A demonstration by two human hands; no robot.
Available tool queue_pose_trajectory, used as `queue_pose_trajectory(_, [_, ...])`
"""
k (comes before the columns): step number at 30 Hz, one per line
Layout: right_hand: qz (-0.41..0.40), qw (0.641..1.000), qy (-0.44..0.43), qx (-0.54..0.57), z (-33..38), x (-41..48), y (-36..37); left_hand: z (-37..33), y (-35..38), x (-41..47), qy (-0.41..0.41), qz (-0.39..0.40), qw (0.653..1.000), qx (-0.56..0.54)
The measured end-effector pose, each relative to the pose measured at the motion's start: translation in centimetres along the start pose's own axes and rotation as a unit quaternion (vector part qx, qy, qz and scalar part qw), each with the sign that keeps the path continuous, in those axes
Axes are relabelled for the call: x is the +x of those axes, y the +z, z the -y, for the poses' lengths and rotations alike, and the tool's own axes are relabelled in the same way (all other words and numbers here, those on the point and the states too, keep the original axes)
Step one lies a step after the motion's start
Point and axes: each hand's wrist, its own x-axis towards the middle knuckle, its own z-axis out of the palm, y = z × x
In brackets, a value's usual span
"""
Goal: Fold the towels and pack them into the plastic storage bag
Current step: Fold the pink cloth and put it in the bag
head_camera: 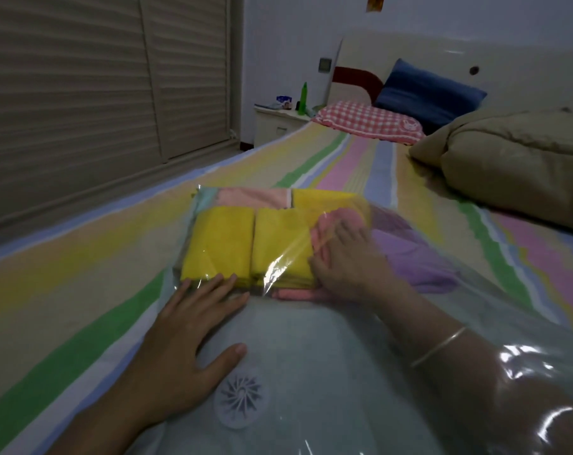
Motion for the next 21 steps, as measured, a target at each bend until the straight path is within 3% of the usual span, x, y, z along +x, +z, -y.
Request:
queue_pose_trajectory(3, [-0.036,0.989,0.061,0.131,0.2,0.0,-0.4,0.0,0.1,0.0,0.000,0.000,1.000,0.000])
queue_pose_trajectory(5, [-0.103,0.968,0.117,0.196,0.1,-0.6,-1.7,0.0,0.1,-0.1,0.002,0.002,1.000,-0.003])
queue_pose_trajectory(8, [-0.147,0.946,0.104,0.269,-0.2,-1.9,-1.3,0.1,0.1,0.0,0.001,-0.002,1.000,-0.004])
queue_pose_trajectory(9, [-0.155,0.946,0.078,0.275,-0.4,-2.3,-1.1,0.1,0.1,0.0,0.001,-0.003,1.000,-0.003])
queue_pose_trajectory(13, [-0.104,0.985,-0.025,0.132,-0.5,-1.9,0.6,0.1,0.1,0.1,0.003,0.007,1.000,0.006])
queue_pose_trajectory(17, [-0.062,0.992,-0.011,0.113,0.4,-2.3,-0.9,-0.1,-0.5,0.2,0.010,0.064,0.995,0.076])
queue_pose_trajectory(21, [-0.065,0.980,0.065,0.174,1.3,-6.8,-2.3,-0.9,-3.6,1.5,0.065,0.131,0.963,0.227])
